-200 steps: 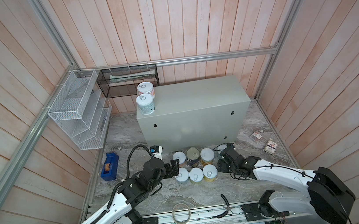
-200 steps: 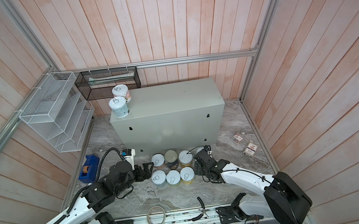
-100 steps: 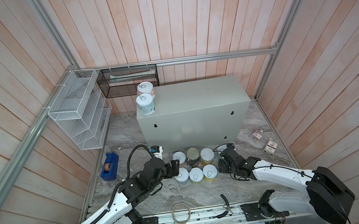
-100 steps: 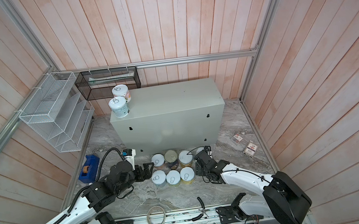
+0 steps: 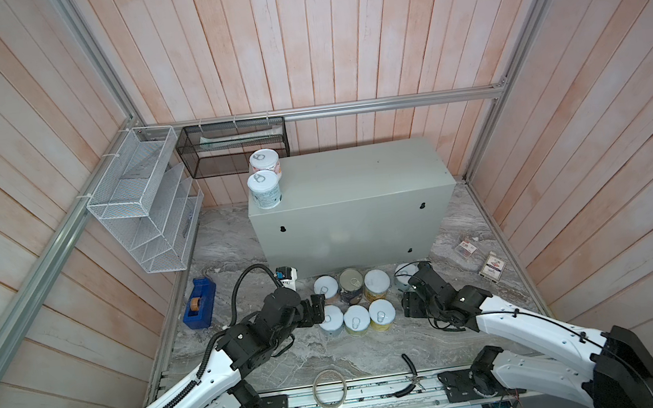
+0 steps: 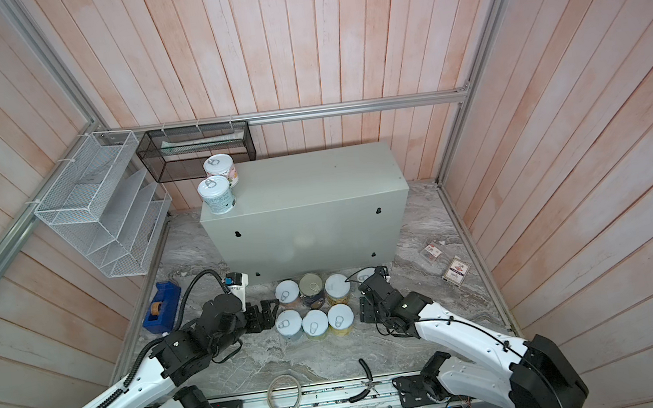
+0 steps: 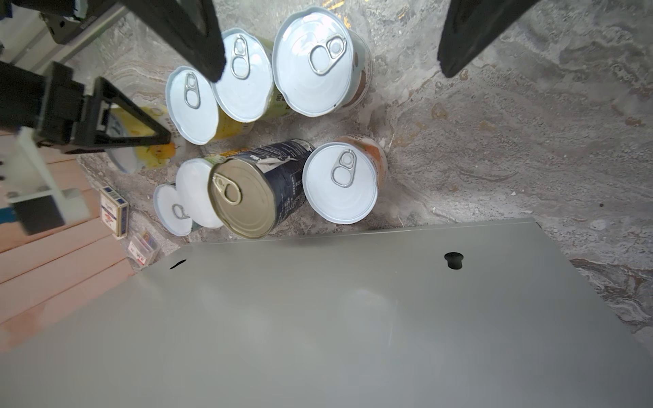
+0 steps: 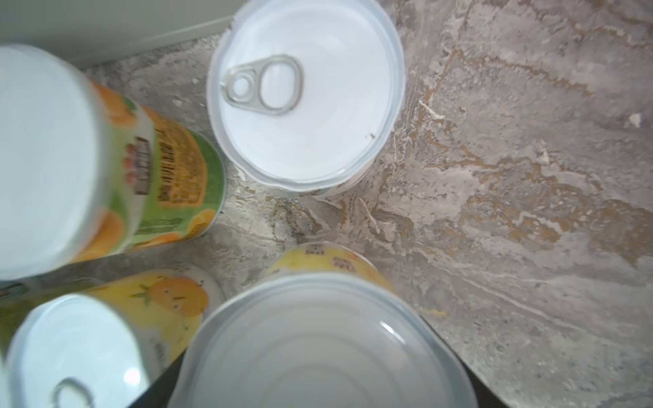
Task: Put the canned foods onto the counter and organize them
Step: 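Lower the right gripper around a white-lidded can while the left gripper hovers nearby, then lift the yellow-labelled can with the right gripper up over the cabinet top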
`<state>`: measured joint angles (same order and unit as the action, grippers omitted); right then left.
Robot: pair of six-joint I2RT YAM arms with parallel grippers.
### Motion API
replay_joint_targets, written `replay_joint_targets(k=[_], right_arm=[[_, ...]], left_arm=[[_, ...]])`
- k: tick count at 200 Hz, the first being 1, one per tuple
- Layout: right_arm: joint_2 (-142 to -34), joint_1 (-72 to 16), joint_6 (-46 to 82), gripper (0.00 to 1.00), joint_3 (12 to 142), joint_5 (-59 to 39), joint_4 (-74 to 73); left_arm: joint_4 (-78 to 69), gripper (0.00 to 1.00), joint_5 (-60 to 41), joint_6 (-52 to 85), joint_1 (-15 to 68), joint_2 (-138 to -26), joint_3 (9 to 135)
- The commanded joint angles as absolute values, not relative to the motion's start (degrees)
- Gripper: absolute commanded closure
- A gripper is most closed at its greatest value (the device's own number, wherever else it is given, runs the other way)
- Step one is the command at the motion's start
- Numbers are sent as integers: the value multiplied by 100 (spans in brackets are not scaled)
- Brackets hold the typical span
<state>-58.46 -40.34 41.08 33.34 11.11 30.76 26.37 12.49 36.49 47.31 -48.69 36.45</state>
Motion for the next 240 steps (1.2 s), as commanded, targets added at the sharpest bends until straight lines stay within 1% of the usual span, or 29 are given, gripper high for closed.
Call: replay_joint_targets(k=[1, 41, 81, 118, 165, 197, 224, 240], right_arm=[[-5595, -4013, 3825, 100, 4128, 810, 3625], [-5870, -4013, 3242, 100, 5541, 435, 4335], [-6558, -4021, 2567, 100, 7126, 117, 4944], [-7454, -4158, 2009, 100, 9082, 248, 5740], [-8812, -4576, 1425, 100, 11558, 731, 6625], [-9625, -4658, 1130, 100, 12869, 730, 6658], [-10401, -4648, 749, 100, 14382, 952, 6800], [-10576, -4596, 595, 100, 14649, 884, 6468]], left_arm=[[2826, 4, 1411, 3516, 4746, -4845, 3883], [2881, 4, 1459, 3472, 4746, -4895, 3946], [2892, 4, 1443, 3467, 4746, -4859, 3973], [2891, 5, 1380, 3395, 4746, -4952, 4036], [2953, 5, 1430, 3163, 4742, -5062, 4235], [2865, 5, 1366, 3029, 4738, -5119, 4262], [2672, 5, 1288, 2908, 4729, -5097, 4246], [2572, 5, 1208, 2795, 4678, -5152, 4290]])
